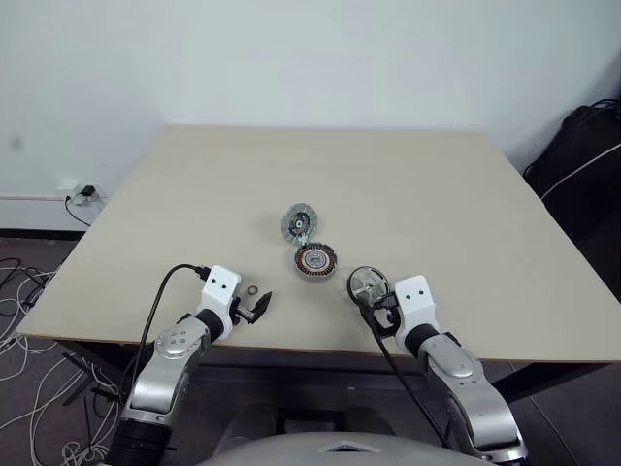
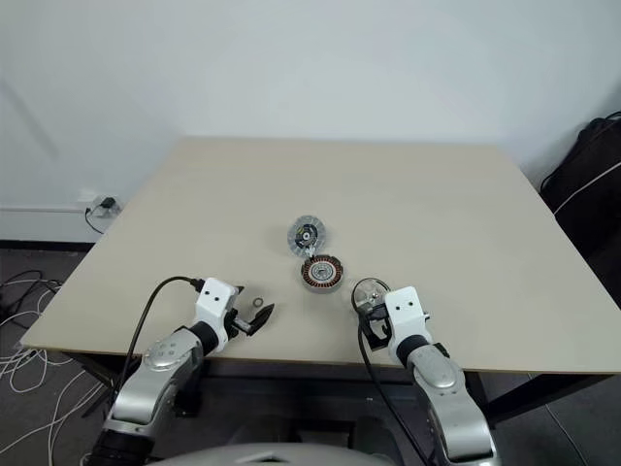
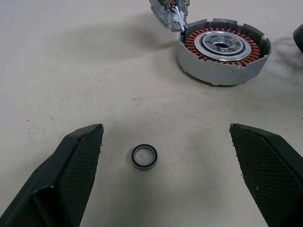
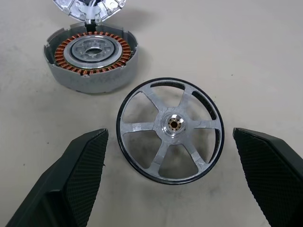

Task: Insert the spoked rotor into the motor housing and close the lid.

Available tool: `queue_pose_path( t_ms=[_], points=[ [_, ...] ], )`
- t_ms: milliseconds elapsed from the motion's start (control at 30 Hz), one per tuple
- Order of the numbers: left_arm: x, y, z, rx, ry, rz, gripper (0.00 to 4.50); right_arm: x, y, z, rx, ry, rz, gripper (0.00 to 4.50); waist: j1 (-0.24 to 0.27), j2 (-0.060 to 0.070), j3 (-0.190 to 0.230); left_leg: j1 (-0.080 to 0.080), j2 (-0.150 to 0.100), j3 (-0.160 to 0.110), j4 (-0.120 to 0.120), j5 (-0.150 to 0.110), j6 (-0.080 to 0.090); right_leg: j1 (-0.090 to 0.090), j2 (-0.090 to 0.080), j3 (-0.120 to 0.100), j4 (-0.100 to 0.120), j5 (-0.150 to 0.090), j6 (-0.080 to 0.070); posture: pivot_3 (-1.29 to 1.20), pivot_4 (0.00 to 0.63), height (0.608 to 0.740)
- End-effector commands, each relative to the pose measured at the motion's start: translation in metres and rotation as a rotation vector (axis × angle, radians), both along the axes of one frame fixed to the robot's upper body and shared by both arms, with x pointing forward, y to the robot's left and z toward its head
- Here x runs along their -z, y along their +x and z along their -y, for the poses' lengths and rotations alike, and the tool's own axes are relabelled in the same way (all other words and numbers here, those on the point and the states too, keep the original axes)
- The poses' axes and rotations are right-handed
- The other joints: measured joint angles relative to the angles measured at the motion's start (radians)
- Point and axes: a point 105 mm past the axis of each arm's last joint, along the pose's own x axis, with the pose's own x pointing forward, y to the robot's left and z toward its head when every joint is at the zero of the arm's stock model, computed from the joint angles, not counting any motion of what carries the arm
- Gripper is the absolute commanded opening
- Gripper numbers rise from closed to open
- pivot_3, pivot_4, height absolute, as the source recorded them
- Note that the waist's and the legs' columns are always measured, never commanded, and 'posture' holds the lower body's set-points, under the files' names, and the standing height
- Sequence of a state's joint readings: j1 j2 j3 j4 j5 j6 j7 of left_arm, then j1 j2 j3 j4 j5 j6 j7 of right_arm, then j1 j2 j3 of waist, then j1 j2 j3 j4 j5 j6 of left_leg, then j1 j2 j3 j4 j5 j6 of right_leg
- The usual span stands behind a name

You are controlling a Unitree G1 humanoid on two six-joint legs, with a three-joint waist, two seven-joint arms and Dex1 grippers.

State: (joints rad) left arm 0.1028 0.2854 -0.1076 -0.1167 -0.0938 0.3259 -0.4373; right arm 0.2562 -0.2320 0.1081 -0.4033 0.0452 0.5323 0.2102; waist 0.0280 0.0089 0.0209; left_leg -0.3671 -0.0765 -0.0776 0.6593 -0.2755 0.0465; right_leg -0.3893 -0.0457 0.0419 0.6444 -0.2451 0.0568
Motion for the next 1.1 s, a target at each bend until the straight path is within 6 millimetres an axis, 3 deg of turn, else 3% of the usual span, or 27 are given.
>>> queue_pose_path(
  t_ms=[33,1100],
  points=[
    [-0.0094,0.0048,0.0035,0.015,-0.002,0.040,4.50,-0.0120,0.0043,0.0006,0.008,-0.002,0.056,4.49,0.000,0.000,0.000,0.000,0.000,0.000,0.000,0.000,0.000,0.000,0.000,0.000,0.000,0.000,0.000,0.00,0.000,0.740],
    [-0.0071,0.0084,0.0073,0.021,-0.003,0.033,4.50,-0.0126,0.0030,0.0018,0.024,-0.002,0.063,4.49,0.000,0.000,0.000,0.000,0.000,0.000,0.000,0.000,0.000,0.000,0.000,0.000,0.000,0.000,0.000,0.00,0.000,0.740]
  ],
)
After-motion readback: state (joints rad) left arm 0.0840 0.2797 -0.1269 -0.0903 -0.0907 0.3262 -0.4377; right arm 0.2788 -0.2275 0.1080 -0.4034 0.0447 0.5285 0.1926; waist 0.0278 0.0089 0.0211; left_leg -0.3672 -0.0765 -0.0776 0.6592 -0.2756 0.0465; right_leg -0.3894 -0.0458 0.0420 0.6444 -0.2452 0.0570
